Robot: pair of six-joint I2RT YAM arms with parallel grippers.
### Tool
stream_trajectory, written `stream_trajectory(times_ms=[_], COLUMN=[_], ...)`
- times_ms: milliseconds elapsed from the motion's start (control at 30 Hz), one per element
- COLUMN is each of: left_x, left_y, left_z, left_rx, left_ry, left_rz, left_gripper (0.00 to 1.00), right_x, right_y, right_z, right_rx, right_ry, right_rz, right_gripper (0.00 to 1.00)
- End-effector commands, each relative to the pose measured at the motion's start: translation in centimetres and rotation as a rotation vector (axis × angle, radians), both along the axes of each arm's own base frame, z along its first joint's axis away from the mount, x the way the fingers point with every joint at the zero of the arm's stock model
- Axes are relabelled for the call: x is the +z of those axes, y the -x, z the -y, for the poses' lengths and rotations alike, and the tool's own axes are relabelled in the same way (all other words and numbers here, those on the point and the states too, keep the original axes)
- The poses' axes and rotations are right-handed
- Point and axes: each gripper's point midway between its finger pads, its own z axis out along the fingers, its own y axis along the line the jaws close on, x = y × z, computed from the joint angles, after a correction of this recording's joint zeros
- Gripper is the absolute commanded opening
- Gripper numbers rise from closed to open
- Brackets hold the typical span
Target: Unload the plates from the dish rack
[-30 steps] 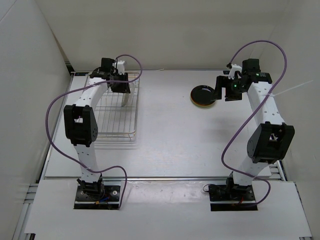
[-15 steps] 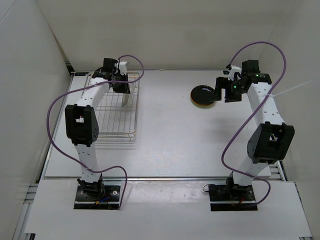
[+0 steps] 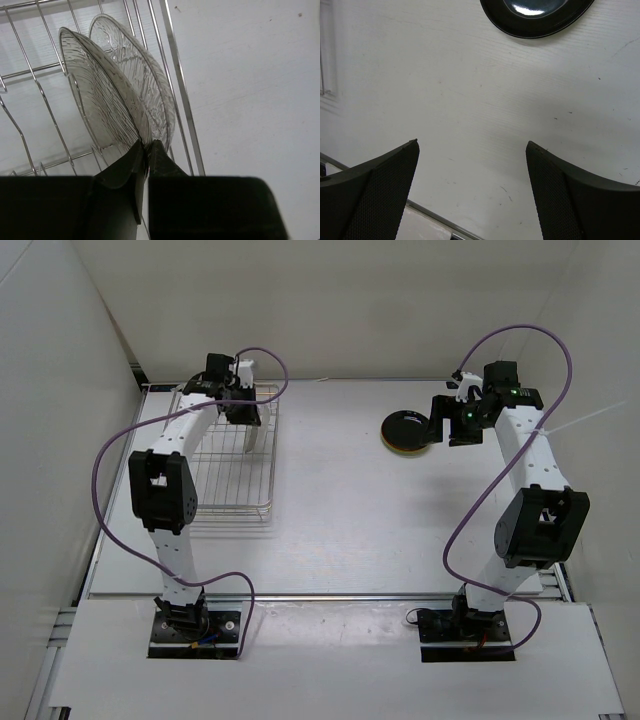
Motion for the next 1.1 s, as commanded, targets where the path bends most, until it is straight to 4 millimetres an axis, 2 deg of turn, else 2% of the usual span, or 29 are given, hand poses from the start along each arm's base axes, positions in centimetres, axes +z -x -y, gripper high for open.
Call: stream_trajectory(times_ms=[0,133,167,467,567,600,633,667,700,733,767,800,833,867,900,933,967,1000,1033,1067], left_x=[8.6,11.7,11.8,16.5,18.1,17.9,18.6,19.0,19.3,19.2,19.4,18.9,18.5,19.6,17.8,18.0,18.6,17.1,17.5,17.3], left_y=[-0.3,0.0,0.1,2.1,3.2,3.9,5.1,5.8,6.5,8.3,8.9,9.6,10.9,11.9,12.7,14.0,15.1,15.3,15.6,17.5], left_z=[-0.7,-0.5,-0.9,-1.0,0.1,0.7,2.0,2.5,3.2,4.7,5.3,5.9,7.6,8.1,8.6,9.9,10.2,10.9,10.2,12.5], left_rx=[0.031,0.02,0.03,-0.004,-0.08,-0.118,-0.188,-0.257,-0.309,-0.368,-0.428,-0.456,-0.486,-0.498,-0.549,-0.556,-0.562,-0.609,-0.568,-0.639], left_ry=[0.007,0.026,0.024,0.026,0.041,0.038,0.049,0.002,-0.023,-0.078,-0.151,-0.212,-0.328,-0.389,-0.495,-0.631,-0.701,-0.822,-0.962,-1.017], left_rz=[0.169,0.216,0.211,0.277,0.303,0.287,0.296,0.323,0.335,0.328,0.363,0.37,0.39,0.449,0.45,0.504,0.556,0.593,0.63,0.698], left_gripper=[0.11,0.11,0.11,0.11,0.11,0.11,0.11,0.11,0.11,0.11,0.11,0.11,0.11,0.11,0.11,0.11,0.11,0.11,0.11,0.11], right_x=[1.7,2.0,2.1,2.1,2.7,2.8,3.1,3.2,4.2,4.7,5.5,6.8,7.4,8.3,10.0,10.9,11.8,12.6,13.6,14.0], right_y=[0.2,0.3,0.3,0.4,0.2,0.3,0.3,0.3,0.2,0.3,1.0,0.8,0.9,1.6,1.3,1.4,1.7,1.9,2.0,2.6], right_z=[-0.3,-0.3,-0.5,-0.6,-0.7,-0.8,-0.8,-1.0,-1.1,-1.4,-2.3,-2.7,-3.1,-3.9,-4.3,-4.8,-5.5,-5.7,-6.3,-7.3], right_rx=[0.025,0.025,0.03,0.035,0.028,0.033,0.033,0.04,0.046,0.056,0.086,0.116,0.139,0.164,0.182,0.205,0.222,0.228,0.251,0.28], right_ry=[-0.009,-0.008,-0.016,-0.024,-0.028,-0.036,-0.036,-0.046,-0.054,-0.069,-0.119,-0.137,-0.159,-0.188,-0.208,-0.241,-0.257,-0.264,-0.261,-0.263], right_rz=[0.062,0.071,0.072,0.072,0.079,0.079,0.082,0.083,0.101,0.107,0.095,0.121,0.123,0.113,0.145,0.153,0.162,0.172,0.202,0.21], right_gripper=[0.9,0.9,0.9,0.9,0.9,0.9,0.9,0.9,0.9,0.9,0.9,0.91,0.91,0.91,0.91,0.91,0.92,0.93,0.96,1.0])
